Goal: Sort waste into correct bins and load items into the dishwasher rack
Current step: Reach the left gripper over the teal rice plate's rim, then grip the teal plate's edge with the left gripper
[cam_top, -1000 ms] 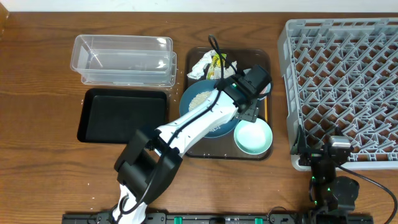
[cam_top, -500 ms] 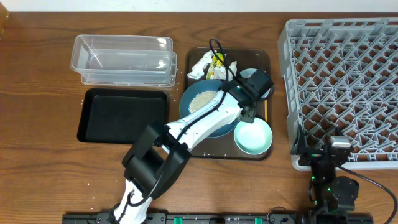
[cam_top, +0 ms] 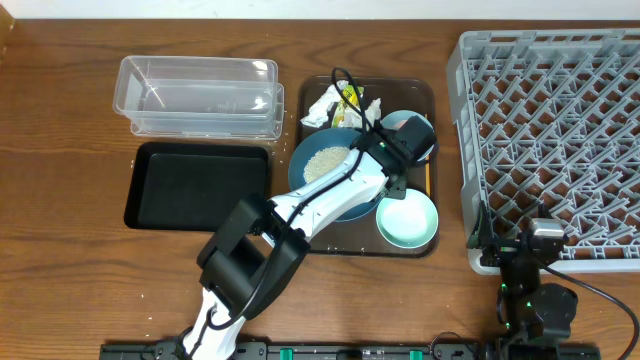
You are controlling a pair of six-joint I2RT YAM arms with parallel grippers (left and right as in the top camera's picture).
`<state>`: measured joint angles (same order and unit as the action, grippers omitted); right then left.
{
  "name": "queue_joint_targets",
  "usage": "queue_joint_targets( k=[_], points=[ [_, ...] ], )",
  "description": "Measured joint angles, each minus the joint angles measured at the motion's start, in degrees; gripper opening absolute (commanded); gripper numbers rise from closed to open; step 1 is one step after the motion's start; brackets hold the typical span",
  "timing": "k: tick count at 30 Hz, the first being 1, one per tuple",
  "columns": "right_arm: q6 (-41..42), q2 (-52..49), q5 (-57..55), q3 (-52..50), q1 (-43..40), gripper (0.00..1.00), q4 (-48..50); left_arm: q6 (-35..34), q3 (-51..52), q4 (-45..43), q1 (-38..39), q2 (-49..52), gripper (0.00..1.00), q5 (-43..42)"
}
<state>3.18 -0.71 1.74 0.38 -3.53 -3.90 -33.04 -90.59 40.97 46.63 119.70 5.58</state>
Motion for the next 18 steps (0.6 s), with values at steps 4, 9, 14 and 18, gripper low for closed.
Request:
queue_joint_targets(
  k=[4, 9, 14, 18],
  points=[
    [0.0, 0.0, 0.0, 0.0, 0.0, 0.99, 0.0, -0.26, 0.02, -1.03, 0.0, 0.0, 0.6, 0.44],
    [0.0, 0.0, 0.0, 0.0, 0.0, 0.99, 0.0, -0.42, 0.02, -1.77, 0.0, 0.0, 0.56, 0.98],
    [0.0, 0.0, 0.0, 0.0, 0.0, 0.99, 0.0, -0.66, 0.02, -2.21, 0.0, 0.0, 0.52, 1.79],
    [0.0, 0.0, 0.0, 0.0, 0.0, 0.99, 0.0, -1.01, 0.26, -2.25, 0.04, 0.0, 0.49, 1.92]
  ],
)
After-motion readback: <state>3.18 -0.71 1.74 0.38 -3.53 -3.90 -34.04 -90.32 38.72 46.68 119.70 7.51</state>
